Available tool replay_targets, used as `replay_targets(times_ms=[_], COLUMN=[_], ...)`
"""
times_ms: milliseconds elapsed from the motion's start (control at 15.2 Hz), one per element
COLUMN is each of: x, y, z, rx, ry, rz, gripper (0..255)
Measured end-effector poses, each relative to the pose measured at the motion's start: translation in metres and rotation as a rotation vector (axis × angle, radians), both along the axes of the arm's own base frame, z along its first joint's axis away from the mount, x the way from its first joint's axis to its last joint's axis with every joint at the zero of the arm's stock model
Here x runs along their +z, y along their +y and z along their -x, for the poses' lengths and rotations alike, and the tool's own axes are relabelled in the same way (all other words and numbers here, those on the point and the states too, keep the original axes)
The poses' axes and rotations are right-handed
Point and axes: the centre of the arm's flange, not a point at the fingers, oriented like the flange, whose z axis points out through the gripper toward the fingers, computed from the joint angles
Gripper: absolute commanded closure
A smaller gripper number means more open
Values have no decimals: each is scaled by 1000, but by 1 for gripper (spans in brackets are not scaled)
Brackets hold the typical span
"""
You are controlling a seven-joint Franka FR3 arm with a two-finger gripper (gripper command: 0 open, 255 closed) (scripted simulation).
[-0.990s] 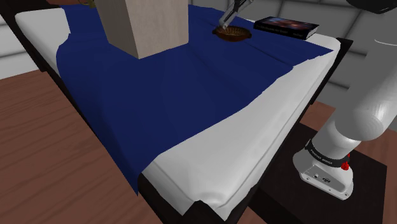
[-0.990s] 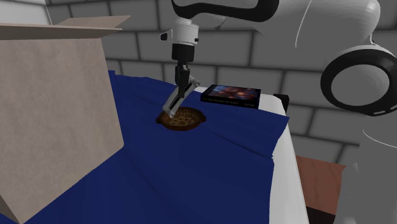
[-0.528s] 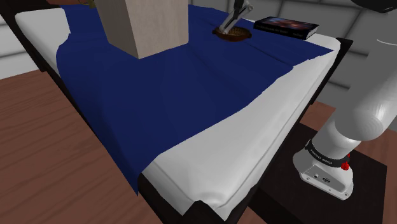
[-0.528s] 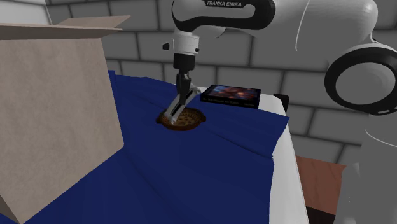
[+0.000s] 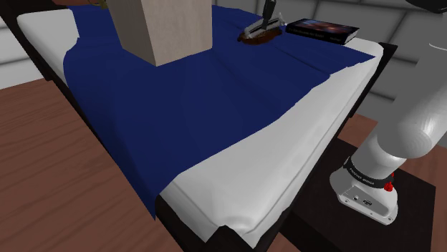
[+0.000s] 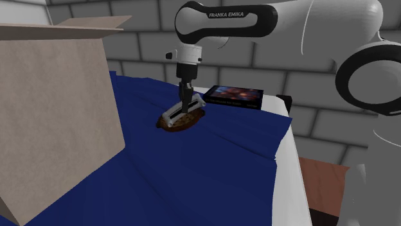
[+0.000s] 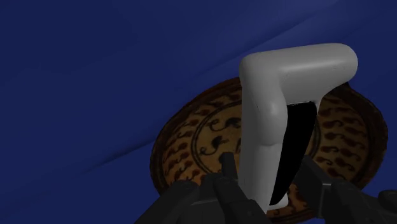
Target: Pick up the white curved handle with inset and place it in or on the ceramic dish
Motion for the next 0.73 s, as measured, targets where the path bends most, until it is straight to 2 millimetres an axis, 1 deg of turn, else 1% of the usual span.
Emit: replay_targets(times_ms=[264, 330, 726], x=[-1, -1, -6], y=[0, 0, 2], z=[0, 1, -1], rx=[1, 1, 4], ry=[0, 0, 7], rz=[-1, -1, -2], gripper=[255, 0, 0])
